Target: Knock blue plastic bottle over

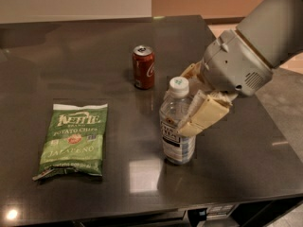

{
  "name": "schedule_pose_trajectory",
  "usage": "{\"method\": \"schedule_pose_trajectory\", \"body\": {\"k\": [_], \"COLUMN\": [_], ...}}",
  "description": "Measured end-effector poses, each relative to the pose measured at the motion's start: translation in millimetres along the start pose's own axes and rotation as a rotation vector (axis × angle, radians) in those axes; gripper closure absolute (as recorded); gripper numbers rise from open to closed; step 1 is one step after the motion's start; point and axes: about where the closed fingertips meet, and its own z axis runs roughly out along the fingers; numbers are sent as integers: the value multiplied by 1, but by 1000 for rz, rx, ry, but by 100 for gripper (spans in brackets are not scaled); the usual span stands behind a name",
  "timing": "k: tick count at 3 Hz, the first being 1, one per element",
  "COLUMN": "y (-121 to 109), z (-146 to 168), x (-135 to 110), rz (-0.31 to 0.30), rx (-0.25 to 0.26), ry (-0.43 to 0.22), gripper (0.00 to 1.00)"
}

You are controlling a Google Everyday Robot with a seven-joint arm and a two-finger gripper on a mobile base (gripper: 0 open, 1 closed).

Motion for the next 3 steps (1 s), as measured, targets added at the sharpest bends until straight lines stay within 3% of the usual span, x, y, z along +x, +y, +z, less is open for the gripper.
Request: {"method": "schedule_pose_trajectory", "body": {"k": [1, 3], "y": [-32, -71], "z": [-17, -36], "x": [12, 37], "rz": [32, 27], "rx": [20, 77], "ry": [120, 388], "gripper": [100, 100]}}
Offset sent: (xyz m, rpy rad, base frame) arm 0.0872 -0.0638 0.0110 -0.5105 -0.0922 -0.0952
